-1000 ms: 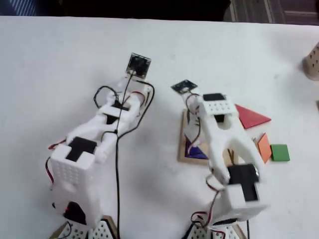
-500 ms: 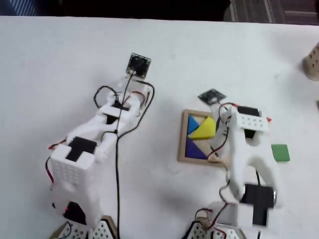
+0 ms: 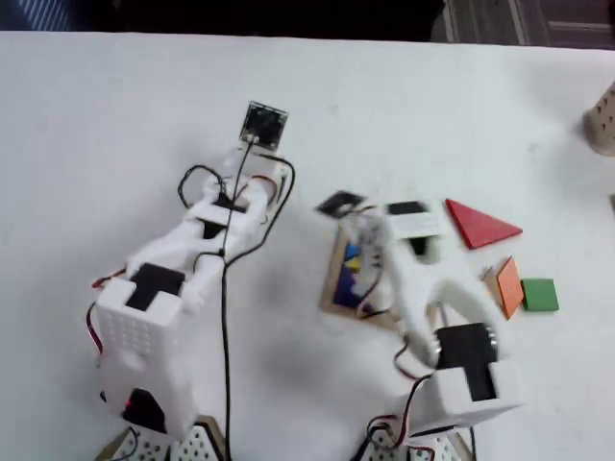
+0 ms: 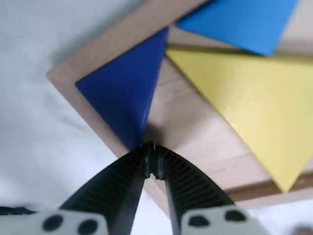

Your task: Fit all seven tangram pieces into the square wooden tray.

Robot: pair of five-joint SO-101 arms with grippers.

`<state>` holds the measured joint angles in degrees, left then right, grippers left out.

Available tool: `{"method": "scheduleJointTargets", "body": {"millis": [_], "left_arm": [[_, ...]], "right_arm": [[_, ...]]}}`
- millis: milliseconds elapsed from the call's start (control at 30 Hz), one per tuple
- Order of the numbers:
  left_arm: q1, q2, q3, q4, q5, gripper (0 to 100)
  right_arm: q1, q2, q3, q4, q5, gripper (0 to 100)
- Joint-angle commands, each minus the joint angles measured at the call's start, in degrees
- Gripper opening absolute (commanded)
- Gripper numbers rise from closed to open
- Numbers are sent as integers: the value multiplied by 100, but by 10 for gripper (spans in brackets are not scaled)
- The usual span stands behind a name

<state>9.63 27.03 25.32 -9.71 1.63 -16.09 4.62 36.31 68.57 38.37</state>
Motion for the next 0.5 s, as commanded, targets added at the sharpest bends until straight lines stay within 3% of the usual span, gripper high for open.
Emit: {"method": "scheduleJointTargets", "body": {"millis": [0,133,233,467], "left_arm": [[-84,-347,-62,-141,-26,23],[-92,-347,-62,-141,-26,23],[-145,-356,-97,-149,-26,23],[-207,-356,-123,-132,-18,23]], "right_arm": [[-1103,119,-193,-75,-589,17],[-1552,48,-334,-75,-897,17],[-1455,-207,-378,-31,-1020,17],[154,-1666,-352,426,-993,17]]}}
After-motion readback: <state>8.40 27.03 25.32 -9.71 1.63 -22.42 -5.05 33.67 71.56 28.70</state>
